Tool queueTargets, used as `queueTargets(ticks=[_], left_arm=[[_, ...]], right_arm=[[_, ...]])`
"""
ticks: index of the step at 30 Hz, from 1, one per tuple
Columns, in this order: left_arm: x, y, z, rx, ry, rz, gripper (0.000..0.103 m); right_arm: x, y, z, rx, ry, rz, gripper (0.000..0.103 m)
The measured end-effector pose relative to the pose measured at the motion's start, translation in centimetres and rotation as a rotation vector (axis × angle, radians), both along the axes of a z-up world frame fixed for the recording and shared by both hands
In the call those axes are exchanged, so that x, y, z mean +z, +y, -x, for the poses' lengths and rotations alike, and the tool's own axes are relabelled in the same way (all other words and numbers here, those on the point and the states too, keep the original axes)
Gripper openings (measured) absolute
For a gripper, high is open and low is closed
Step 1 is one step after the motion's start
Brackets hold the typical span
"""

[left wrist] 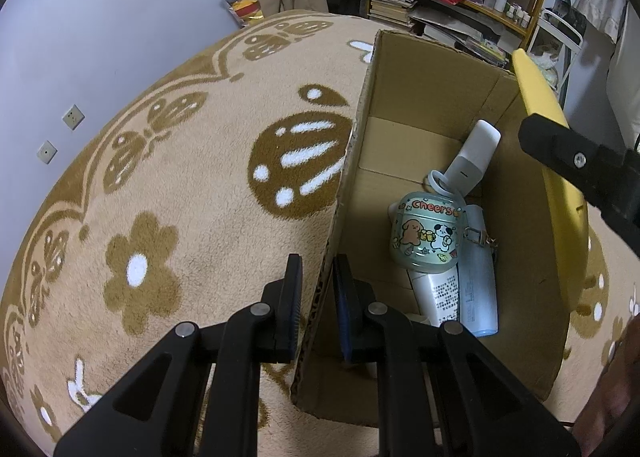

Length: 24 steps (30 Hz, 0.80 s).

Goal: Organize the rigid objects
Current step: 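Carry the yellow oval case into the box and release it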

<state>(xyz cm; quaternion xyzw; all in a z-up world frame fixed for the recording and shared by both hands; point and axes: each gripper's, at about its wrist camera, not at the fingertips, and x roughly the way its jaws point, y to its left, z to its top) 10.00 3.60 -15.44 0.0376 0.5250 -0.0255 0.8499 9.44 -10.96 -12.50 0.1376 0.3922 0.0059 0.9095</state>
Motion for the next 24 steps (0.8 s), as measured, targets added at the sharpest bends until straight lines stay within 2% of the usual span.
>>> queueTargets(ticks=[5, 13, 17, 22, 23, 24], left_arm=[[0.0, 0.0, 0.0, -0.003, -0.002, -0.007, 0.015], [0.0, 0.1, -0.1, -0.002, -0.002, -0.005, 0.016], [0.0, 0.1, -0.1, 0.001, -0.003, 0.0, 0.016], [-0.1, 0.1, -0.1, 0.002, -0.001, 0.003, 0.016], [-0.1, 0.1, -0.1, 0.002, -0.002, 0.003, 0.016], [-0.1, 0.1, -0.1, 0.002, -0.002, 0.003, 0.016]], right_arm=[[-0.6, -0.4, 0.0, -0.017, 0.007, -0.053, 0.062], [-0.8, -0.3, -0.2, -0.015, 0.01, -0.047, 0.062], [-0.7, 0.3, -0.6, 0.019, 0.012, 0.012, 0.062], [0.8, 0.3, -0.3, 0.041, -0.028, 0.049, 0.063], [1.1, 0.3, -0.2, 0.047, -0.039, 0.065, 0.067], [1.4, 0.3, -0.1, 0.053, -0.053, 0.079, 0.076]])
